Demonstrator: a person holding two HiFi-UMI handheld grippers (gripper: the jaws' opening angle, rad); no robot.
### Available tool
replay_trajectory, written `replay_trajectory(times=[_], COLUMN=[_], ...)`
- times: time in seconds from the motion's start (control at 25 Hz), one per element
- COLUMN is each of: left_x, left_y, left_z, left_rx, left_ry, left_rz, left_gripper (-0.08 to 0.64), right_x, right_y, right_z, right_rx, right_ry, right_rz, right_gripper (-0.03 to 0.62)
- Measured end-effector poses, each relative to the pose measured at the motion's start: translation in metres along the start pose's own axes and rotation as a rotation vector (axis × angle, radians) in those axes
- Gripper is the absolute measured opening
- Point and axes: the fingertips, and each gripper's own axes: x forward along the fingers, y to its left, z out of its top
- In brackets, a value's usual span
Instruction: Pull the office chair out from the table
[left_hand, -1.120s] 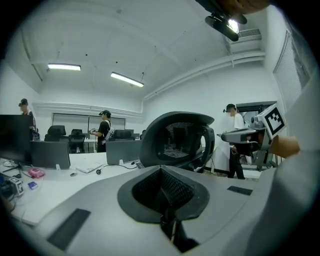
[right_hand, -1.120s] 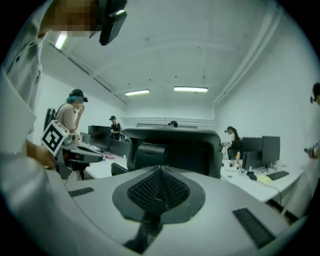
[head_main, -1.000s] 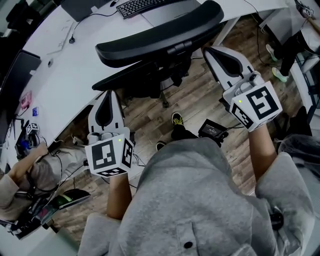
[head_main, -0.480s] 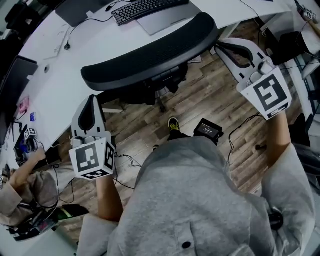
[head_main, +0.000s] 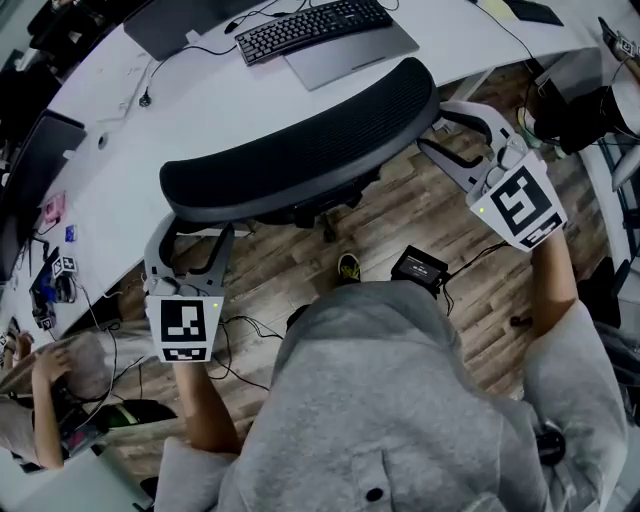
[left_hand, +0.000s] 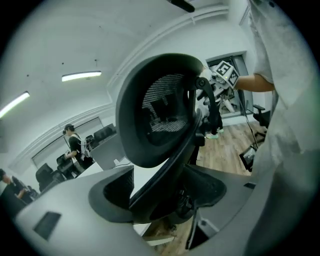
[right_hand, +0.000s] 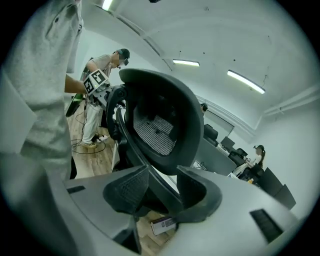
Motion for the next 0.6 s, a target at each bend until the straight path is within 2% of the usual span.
replay_trajectory(times=[0.16,0.32,0.44,0.6], left_x=[0.013,0.029,0.036,0.04], left_y=[-0.01,-0.008,-0.002,0.005], left_z=[-0.016,-0.024,-0.026,-0.03], left_rx=[0.111,0.205,0.243,0.266], left_ry=[0.114,0.18,0.195,0.227], left_rz=[-0.055,-0.034,0.0,-0.011], left_gripper=[0.316,0.322,0.322,0.322], right_x=[0.012,0.036,0.046,0.047], right_y=[0.004,0.005,0.009,0.009], right_z=[-0.016,-0.032,-0.041,-0.041], right_rx=[-0.043,-0.141,-0.24,-0.27], right_ry=[0.043,0.089,0.126,0.147], right_rz=[0.071,0.111,0.151,0.21], right_gripper=[0.195,0.216,0.218,0.218])
